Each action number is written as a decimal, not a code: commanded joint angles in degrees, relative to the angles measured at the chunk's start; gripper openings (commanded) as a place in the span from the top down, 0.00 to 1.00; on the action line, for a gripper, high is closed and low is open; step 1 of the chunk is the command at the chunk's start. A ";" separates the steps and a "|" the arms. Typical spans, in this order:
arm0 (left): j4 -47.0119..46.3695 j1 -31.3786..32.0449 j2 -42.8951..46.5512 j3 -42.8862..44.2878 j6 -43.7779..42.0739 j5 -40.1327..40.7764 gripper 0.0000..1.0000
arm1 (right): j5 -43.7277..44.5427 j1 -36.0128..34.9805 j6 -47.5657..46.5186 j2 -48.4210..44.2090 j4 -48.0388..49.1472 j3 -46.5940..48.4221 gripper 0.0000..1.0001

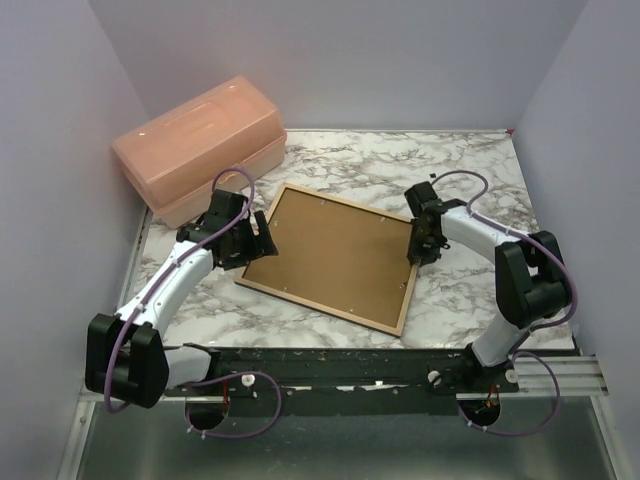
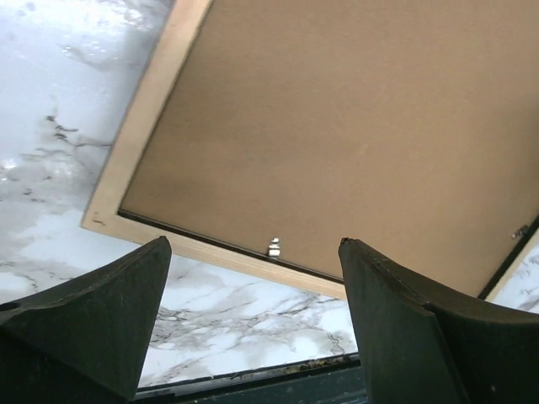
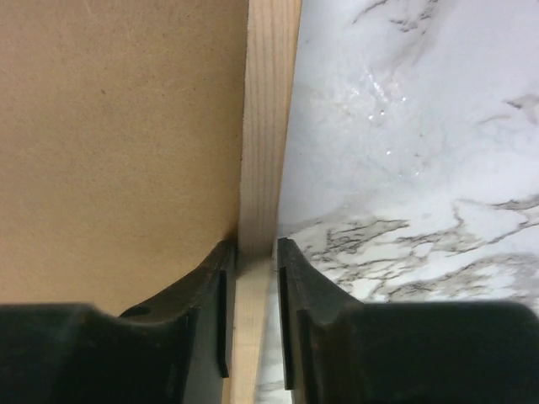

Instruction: Put the photo into the frame

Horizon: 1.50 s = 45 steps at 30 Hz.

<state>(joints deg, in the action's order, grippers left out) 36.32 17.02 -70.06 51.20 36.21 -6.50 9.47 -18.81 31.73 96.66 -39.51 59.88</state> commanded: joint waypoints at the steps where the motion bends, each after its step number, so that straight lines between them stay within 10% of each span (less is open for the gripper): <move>1: 1.17 -4.31 -2.42 0.57 -0.36 2.35 0.16 | 10.59 -0.17 -2.22 4.13 -0.67 0.75 0.55; 8: -0.18 -8.13 -10.05 3.24 -0.39 4.18 0.16 | 4.63 -0.05 2.00 -2.72 0.69 -1.82 0.15; 29: 4.96 -5.19 -26.32 9.98 -8.71 -5.88 0.20 | -20.07 0.17 5.25 -5.75 13.61 -9.70 0.11; 45: -3.04 14.29 -10.03 -8.93 4.22 -8.28 0.21 | -15.82 0.97 2.07 -3.62 9.47 -5.25 0.11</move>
<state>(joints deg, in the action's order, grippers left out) 39.46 24.47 -84.18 47.81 30.13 -6.50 -0.45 -16.43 31.99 92.25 -30.61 53.60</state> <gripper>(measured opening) 0.796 0.887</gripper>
